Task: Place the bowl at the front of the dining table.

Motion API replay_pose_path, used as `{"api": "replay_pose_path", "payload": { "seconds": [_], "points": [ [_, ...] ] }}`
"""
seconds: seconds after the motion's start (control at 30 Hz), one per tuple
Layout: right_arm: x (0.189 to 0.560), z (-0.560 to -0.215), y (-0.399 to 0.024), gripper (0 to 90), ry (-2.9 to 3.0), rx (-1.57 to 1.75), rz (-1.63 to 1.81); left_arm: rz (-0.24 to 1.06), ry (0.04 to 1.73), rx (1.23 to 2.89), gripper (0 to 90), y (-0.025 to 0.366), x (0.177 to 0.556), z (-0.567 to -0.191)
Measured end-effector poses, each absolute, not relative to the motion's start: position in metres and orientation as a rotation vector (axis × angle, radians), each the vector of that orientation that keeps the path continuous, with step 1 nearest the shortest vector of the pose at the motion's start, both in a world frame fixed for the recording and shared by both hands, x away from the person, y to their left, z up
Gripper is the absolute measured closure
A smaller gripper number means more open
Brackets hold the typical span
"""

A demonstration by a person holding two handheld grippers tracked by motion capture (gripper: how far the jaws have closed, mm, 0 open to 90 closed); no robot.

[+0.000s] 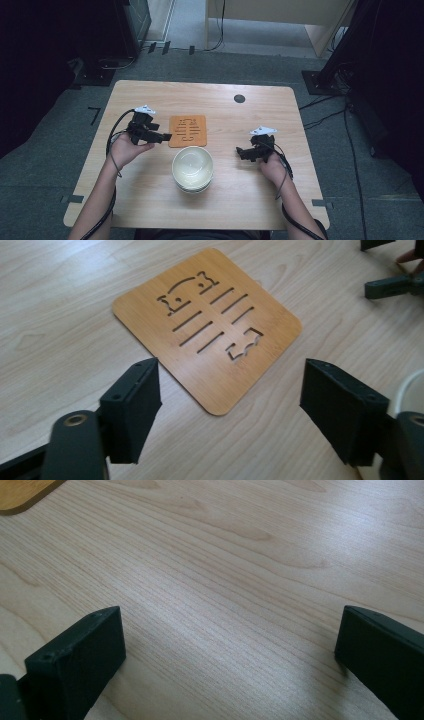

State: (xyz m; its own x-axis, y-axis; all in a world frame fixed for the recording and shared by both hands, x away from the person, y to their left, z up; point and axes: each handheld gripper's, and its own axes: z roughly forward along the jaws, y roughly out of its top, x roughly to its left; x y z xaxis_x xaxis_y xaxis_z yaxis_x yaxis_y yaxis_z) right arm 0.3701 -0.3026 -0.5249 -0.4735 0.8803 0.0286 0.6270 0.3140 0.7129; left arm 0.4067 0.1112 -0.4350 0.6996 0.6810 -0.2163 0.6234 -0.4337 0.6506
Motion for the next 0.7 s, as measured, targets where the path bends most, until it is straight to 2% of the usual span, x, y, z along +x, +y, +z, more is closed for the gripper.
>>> {"api": "replay_pose_path", "payload": {
  "seconds": [0.1, 0.43, 0.7],
  "points": [
    [0.371, -0.525, -0.303, 0.0, 2.225, 1.339, 0.955, 0.063, 1.000, 2.169, 25.9, 0.111, 0.406, -0.434],
    [0.372, -0.525, -0.303, 0.0, 2.235, 1.327, 0.958, 0.099, 0.914, 2.176, 30.9, 0.109, 0.397, -0.427],
    [0.372, -0.525, -0.303, 0.0, 2.235, 1.327, 0.957, 0.093, 0.897, 2.200, 26.3, 0.101, 0.395, -0.425]
  ]
}}
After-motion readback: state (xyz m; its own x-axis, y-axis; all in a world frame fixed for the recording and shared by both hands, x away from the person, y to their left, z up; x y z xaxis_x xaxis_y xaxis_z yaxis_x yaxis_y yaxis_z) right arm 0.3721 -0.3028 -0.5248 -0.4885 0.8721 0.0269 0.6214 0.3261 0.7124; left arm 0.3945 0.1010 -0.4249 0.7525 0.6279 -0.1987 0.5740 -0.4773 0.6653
